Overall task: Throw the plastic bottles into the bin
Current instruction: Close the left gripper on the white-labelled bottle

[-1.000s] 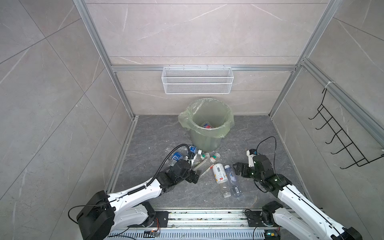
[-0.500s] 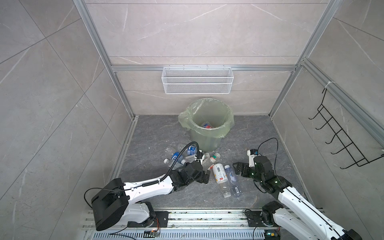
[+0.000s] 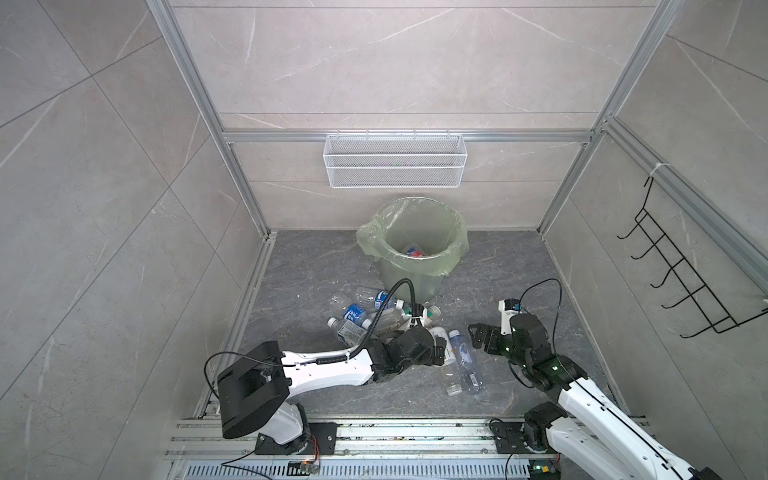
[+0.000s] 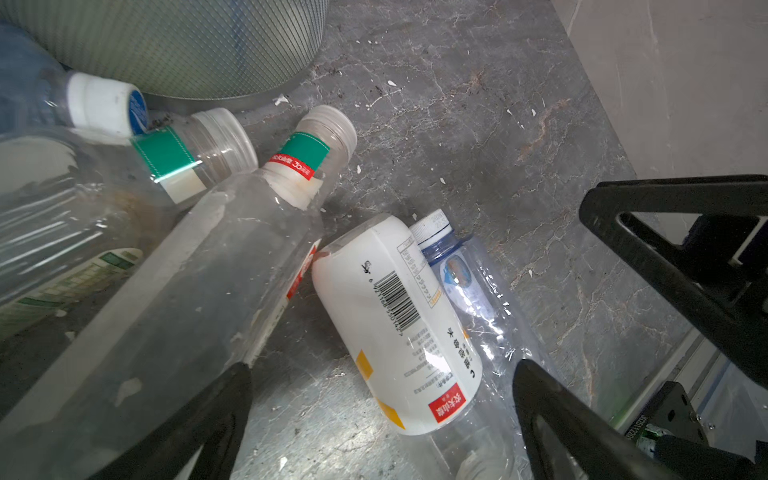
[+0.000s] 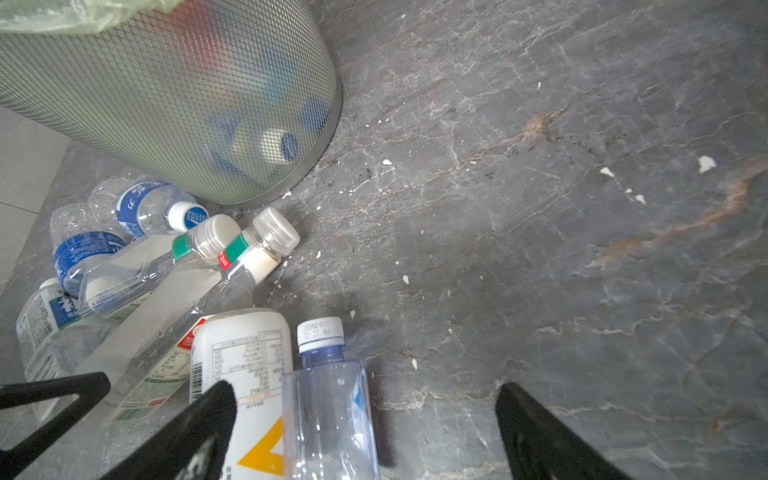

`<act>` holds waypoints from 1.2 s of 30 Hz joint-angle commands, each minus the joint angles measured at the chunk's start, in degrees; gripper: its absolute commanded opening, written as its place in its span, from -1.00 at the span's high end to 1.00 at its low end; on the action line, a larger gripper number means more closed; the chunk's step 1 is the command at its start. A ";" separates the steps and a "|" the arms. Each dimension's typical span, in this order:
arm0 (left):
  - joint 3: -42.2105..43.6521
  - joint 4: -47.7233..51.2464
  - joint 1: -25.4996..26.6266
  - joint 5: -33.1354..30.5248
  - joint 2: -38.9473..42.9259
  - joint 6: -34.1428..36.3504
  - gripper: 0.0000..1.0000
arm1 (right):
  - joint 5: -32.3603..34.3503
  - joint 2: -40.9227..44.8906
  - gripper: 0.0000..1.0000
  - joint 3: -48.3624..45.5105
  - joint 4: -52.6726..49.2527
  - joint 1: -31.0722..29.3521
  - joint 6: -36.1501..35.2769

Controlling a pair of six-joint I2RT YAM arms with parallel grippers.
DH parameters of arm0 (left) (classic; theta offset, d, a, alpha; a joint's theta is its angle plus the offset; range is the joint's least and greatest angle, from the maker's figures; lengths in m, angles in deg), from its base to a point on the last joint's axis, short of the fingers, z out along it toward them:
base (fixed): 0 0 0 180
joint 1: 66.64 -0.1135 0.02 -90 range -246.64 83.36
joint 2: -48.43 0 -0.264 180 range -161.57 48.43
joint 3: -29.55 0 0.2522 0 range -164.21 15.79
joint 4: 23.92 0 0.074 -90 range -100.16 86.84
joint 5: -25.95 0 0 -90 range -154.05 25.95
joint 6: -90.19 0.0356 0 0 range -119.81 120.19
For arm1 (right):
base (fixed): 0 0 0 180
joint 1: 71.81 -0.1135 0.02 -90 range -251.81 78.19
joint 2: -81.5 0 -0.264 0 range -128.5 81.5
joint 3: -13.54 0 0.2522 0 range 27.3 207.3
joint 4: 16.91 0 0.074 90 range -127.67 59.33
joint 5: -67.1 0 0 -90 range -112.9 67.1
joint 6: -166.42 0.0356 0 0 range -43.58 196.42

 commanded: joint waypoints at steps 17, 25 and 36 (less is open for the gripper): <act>-10.94 7.93 2.35 1.37 -12.79 -6.70 -0.99 | 1.43 2.22 -0.99 -1.31 0.12 -0.17 1.19; -11.08 8.25 2.35 3.92 -14.92 -7.45 -0.83 | 1.32 1.73 -0.99 -1.21 0.21 -0.15 1.11; -13.35 15.77 2.46 2.59 -15.59 -5.32 -0.61 | 1.40 1.48 -0.99 -1.16 0.16 -0.17 1.20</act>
